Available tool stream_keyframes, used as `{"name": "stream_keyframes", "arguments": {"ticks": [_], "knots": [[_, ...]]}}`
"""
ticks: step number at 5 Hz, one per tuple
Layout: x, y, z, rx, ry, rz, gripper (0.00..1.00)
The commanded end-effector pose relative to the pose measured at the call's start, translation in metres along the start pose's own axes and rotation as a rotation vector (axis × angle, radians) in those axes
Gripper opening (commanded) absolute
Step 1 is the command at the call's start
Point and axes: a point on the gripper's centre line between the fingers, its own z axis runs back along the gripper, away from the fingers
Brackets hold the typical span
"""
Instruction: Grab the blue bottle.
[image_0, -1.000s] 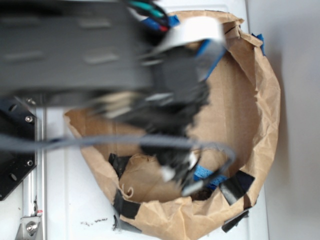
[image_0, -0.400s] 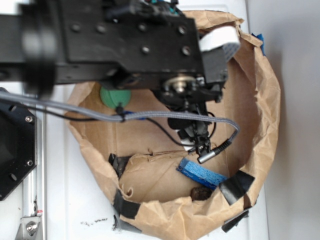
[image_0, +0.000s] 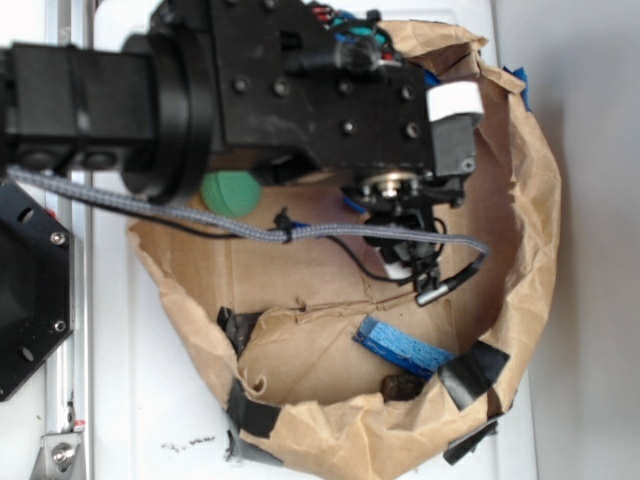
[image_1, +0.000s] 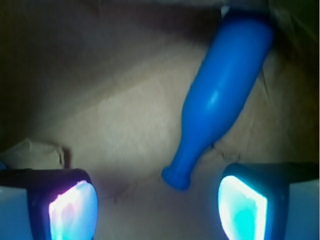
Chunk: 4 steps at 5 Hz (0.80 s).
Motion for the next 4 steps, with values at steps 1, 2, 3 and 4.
{"name": "stream_keyframes", "arguments": {"ticks": [1,2,3,4], "knots": [[0.032,-0.001,0.008,-0.013,-0.099,0.030,1.00],[0.032,0.007,0.004,0.006,-0.156,0.124,1.00],[0.034,0.014,0.003,-0.009,-0.163,0.175,1.00],[0.030,0.018,-0.004,0.000,-0.159,0.178,1.00]]}}
